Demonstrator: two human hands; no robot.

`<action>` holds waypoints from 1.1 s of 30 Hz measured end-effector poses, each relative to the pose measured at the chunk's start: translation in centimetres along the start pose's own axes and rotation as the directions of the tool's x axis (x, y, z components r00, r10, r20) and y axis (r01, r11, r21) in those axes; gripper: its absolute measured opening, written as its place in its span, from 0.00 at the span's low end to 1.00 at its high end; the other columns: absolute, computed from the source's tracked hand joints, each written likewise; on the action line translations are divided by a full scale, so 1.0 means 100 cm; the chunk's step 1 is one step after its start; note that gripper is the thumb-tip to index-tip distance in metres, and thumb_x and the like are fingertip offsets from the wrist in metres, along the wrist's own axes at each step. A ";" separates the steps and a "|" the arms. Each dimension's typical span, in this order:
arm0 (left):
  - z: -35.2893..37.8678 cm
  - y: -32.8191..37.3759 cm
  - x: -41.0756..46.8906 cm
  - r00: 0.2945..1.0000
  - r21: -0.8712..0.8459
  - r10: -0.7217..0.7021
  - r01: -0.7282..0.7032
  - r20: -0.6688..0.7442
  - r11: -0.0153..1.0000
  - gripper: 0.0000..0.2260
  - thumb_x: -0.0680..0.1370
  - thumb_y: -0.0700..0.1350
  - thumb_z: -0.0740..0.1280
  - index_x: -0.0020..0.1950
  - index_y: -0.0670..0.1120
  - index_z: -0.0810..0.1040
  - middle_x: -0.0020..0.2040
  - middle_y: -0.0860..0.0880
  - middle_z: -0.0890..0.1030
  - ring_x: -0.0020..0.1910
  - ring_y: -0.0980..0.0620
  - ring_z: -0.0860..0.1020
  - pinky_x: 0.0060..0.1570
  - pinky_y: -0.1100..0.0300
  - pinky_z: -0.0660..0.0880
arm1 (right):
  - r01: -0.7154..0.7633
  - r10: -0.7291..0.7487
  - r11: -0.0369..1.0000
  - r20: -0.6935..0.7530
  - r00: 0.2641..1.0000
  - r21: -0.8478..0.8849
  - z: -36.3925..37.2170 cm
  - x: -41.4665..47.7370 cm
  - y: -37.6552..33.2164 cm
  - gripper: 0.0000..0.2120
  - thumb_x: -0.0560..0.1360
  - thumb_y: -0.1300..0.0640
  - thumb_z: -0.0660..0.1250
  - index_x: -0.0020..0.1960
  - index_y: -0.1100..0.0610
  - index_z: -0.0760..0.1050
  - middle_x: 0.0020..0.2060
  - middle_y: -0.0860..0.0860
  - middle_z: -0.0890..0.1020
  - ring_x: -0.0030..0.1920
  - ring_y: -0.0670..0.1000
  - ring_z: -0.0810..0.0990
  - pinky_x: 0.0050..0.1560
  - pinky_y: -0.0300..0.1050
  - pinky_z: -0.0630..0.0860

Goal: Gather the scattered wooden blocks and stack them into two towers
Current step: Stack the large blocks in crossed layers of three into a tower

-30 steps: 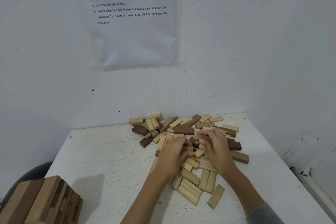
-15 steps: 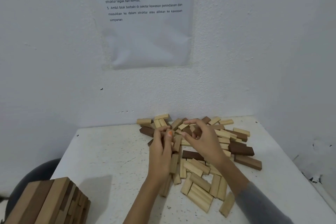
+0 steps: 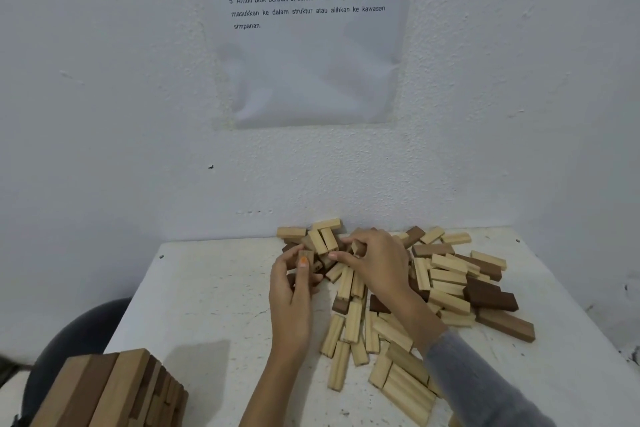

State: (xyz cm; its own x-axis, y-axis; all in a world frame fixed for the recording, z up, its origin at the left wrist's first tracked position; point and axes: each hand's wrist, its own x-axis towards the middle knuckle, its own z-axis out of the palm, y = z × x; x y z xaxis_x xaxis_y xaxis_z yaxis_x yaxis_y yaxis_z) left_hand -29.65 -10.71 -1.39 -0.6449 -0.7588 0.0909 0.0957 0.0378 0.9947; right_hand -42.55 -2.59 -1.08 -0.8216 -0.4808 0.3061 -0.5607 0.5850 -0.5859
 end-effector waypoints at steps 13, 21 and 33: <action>-0.012 0.006 -0.016 1.000 0.016 0.000 0.000 -0.009 1.000 0.10 0.82 0.43 0.60 0.61 0.49 0.75 0.52 0.49 0.79 0.45 0.56 0.82 0.46 0.64 0.77 | -0.041 0.040 0.998 -0.008 0.999 -0.047 -0.008 -0.007 -0.004 0.17 0.68 0.43 0.74 0.32 0.55 0.76 0.29 0.47 0.79 0.36 0.47 0.79 0.30 0.41 0.71; -0.018 0.021 -0.021 0.999 0.072 0.030 -0.031 0.012 0.997 0.09 0.81 0.47 0.62 0.60 0.54 0.76 0.55 0.55 0.80 0.53 0.58 0.78 0.46 0.69 0.74 | 0.054 -0.008 0.984 -0.253 0.967 0.173 -0.030 -0.039 -0.018 0.13 0.69 0.44 0.72 0.46 0.52 0.82 0.34 0.43 0.75 0.37 0.47 0.74 0.42 0.50 0.76; -0.038 0.047 -0.054 0.993 0.062 0.103 -0.107 0.051 0.992 0.10 0.81 0.46 0.63 0.61 0.51 0.77 0.55 0.54 0.80 0.53 0.56 0.77 0.45 0.68 0.74 | -0.101 0.194 0.781 -0.085 0.977 0.616 -0.053 -0.101 -0.056 0.09 0.75 0.63 0.69 0.53 0.54 0.81 0.40 0.52 0.82 0.36 0.41 0.76 0.39 0.30 0.73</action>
State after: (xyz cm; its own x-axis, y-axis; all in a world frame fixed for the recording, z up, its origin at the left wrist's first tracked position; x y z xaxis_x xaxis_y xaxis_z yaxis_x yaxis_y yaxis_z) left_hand -22.80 -8.92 2.57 -0.6697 -0.7164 0.1956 0.1165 0.1588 0.9804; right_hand -31.62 2.41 3.09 -0.9203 -0.3013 0.2494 -0.2914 0.1031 -0.9510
